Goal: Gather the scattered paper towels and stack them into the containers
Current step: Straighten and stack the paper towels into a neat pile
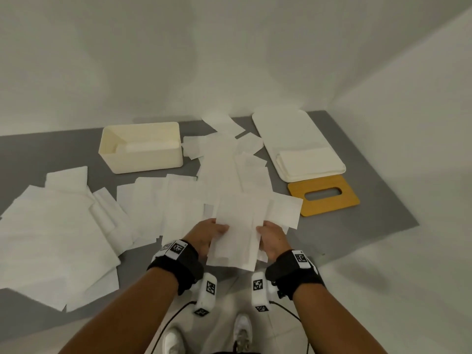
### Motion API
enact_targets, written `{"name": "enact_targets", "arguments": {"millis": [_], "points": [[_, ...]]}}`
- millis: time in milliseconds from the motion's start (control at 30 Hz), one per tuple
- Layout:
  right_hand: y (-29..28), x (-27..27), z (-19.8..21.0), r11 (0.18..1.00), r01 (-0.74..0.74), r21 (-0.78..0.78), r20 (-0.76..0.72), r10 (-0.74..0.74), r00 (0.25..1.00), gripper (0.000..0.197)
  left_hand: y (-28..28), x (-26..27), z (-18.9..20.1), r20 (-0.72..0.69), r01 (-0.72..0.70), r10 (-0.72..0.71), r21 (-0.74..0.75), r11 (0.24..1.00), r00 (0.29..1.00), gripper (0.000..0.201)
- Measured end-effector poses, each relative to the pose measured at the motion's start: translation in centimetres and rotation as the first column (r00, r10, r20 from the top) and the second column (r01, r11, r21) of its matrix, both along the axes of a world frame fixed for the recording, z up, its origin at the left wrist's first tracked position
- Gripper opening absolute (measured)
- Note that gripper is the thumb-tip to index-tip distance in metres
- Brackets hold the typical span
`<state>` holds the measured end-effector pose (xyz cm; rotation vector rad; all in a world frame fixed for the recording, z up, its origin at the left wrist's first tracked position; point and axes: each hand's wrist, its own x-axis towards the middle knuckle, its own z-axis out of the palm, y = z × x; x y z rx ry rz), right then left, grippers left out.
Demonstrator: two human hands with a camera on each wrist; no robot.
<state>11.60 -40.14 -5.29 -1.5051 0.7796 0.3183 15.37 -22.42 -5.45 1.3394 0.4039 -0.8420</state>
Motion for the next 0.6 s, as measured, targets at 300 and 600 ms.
{"name": "enact_targets", "arguments": {"millis": [300,600], "points": [[0.9,0.5,0.2,0.995,-0.099,0.033,-0.032,0.1,0.994,0.036,-0.9,-1.1,-0.6,0.15,0.054,-0.068,0.094,0.994,0.986,0.027],[0.2,0.2,0.5,0.996,-0.083,0.026,-0.051,0.084,0.995,0.037,-1.0,-1.2,-1.4,0.254,0.1,-0.167,0.257,0.961,0.953,0.041]]}}
